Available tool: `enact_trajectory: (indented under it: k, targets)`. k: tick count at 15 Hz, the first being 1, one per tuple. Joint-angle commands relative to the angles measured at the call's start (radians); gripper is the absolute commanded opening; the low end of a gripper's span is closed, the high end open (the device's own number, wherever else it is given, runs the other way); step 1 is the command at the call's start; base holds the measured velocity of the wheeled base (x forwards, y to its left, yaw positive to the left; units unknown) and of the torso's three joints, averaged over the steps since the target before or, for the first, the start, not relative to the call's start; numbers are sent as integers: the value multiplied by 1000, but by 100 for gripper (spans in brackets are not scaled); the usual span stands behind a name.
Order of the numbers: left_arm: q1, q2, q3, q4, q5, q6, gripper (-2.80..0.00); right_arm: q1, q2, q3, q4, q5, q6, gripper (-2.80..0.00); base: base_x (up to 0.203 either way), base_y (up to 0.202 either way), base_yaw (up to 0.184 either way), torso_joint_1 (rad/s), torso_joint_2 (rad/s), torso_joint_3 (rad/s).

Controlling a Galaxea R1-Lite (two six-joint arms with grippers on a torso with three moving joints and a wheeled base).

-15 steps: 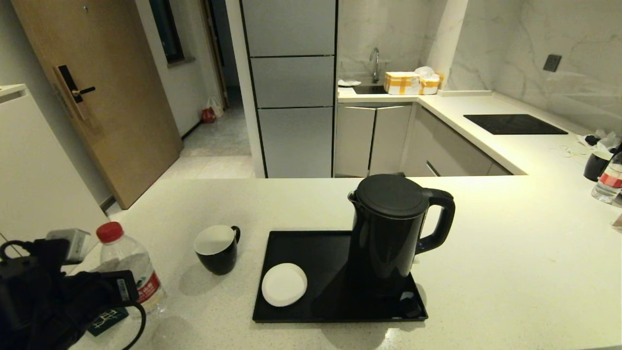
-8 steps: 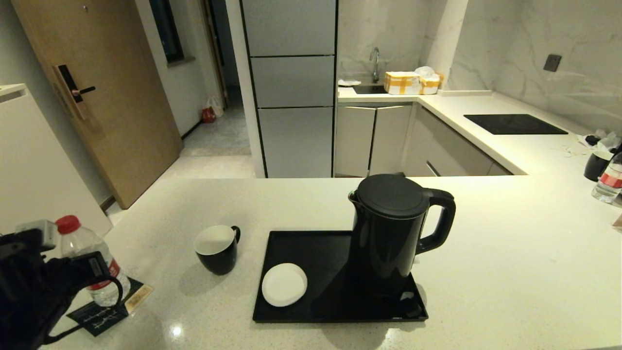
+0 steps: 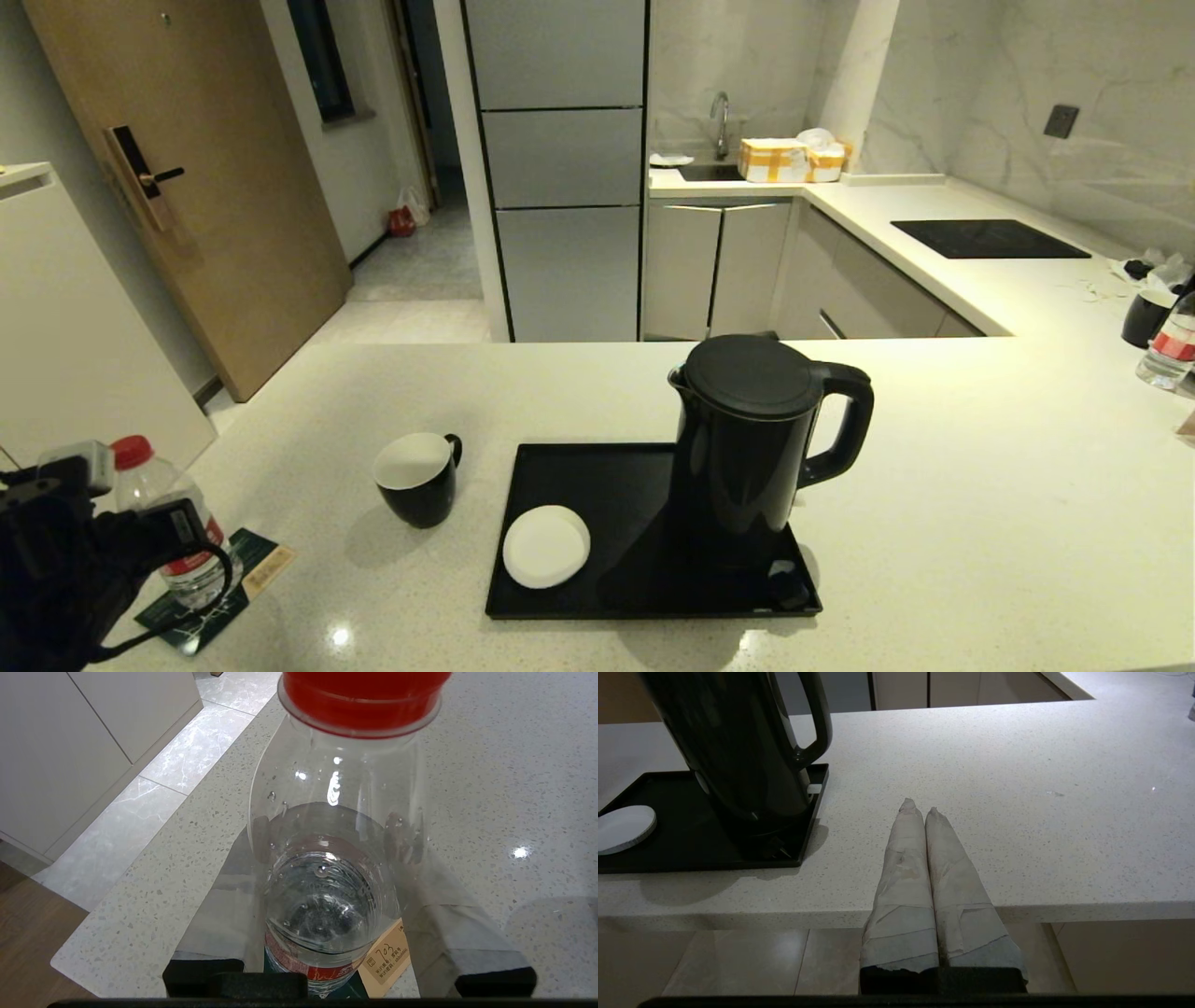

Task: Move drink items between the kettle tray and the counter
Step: Place it on the left

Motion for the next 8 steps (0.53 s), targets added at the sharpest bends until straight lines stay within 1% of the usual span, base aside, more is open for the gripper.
enact_trajectory:
  k: [1, 3, 8]
  targets:
    - [0, 21, 5, 4, -6, 1, -280, 0, 2, 0, 0, 0, 0, -280, 0, 0, 0, 0, 0, 0]
    - [-4, 9, 8, 4, -20, 2, -280, -1, 2, 1, 0, 0, 0, -280, 0, 0, 0, 0, 0, 0]
    - [-8, 11, 11, 4, -20, 7, -280, 0, 2, 2, 0, 0, 0, -280, 0, 0, 0, 0, 0, 0]
